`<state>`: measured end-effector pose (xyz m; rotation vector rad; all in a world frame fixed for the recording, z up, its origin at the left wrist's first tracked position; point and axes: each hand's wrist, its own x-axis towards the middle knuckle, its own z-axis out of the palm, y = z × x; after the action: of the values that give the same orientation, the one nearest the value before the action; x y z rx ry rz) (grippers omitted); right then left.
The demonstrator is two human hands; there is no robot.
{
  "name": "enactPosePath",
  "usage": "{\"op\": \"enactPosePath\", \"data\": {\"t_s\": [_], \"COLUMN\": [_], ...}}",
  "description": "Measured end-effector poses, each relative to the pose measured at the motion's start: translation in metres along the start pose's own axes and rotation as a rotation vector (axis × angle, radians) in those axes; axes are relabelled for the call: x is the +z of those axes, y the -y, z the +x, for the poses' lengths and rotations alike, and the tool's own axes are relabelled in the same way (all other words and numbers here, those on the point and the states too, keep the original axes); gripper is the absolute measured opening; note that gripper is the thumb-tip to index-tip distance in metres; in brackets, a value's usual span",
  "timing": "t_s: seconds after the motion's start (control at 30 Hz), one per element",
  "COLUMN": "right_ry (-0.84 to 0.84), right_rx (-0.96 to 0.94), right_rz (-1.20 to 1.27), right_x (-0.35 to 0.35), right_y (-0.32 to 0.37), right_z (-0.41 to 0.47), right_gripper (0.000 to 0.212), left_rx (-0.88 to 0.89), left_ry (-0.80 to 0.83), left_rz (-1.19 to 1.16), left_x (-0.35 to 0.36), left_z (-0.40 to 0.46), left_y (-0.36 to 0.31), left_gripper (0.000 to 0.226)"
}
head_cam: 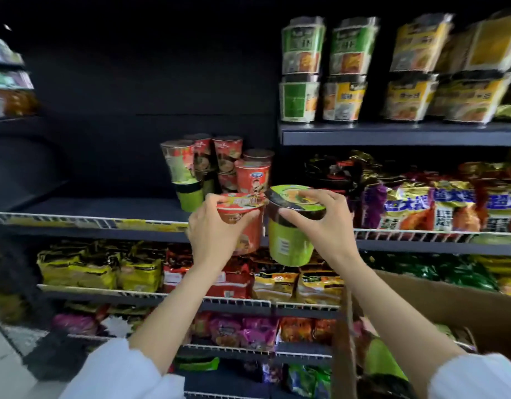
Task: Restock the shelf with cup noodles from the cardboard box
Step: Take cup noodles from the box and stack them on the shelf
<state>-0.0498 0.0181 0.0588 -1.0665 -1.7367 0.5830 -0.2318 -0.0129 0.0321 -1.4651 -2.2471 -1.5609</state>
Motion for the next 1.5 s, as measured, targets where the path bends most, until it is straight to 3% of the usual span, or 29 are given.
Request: {"op": "enactPosePath", "data": {"t_s": [0.17, 0.47, 0.7, 0.8, 0.9, 1.0, 1.07, 1.2, 1.4, 1.5], "right_ry": [-0.014, -0.055, -0.021, -0.022, -0.007, 0.012, 0.022, 0.037, 0.097, 0.132], "right_rx": [-0.018, -0.066, -0.111, -0.135, -0.128, -0.135, -0.148, -0.156, -0.2, -0.221], "right_rz": [0.028, 0.075, 0.099, 0.11, 0.119, 0.127, 0.115, 0.12, 0.18, 0.185], "right_x": [0.063, 0.135, 0.168, 0.182, 0.194, 0.205, 0.214, 0.235, 0.272, 0.304], "right_y": [0.012, 0.002, -0.004, -0.004, -0.003, 0.001, 0.003, 0.014, 0.044, 0.064], "right_z": [0.041, 0.139, 0.186, 0.198, 0.204, 0.21, 0.212, 0.215, 0.201, 0.191], "right_gripper": [0.045, 0.039, 0.035, 0.036, 0.04, 0.039, 0.04, 0.041, 0.05, 0.054], "left_rx": [-0.07, -0.104, -0.141, -0.186, -0.118, -0.092, -0.043, 0.027, 0.045, -0.039], "left_ry": [0.055, 0.201, 0.281, 0.37, 0.479, 0.582, 0.626, 0.486, 0.474, 0.379], "left_rz": [0.011, 0.068, 0.082, 0.118, 0.251, 0.291, 0.248, -0.01, -0.183, -0.431], "left_x": [-0.005, 0.081, 0.128, 0.138, 0.142, 0.123, 0.107, 0.074, 0.011, -0.027], "left_z": [0.073, 0.199, 0.234, 0.236, 0.239, 0.248, 0.254, 0.261, 0.273, 0.284], "left_y": [0.051, 0.114, 0.144, 0.152, 0.158, 0.156, 0.159, 0.166, 0.209, 0.222], "left_gripper": [0.067, 0.066, 0.052, 0.052, 0.056, 0.044, 0.036, 0.023, 0.036, 0.032]}}
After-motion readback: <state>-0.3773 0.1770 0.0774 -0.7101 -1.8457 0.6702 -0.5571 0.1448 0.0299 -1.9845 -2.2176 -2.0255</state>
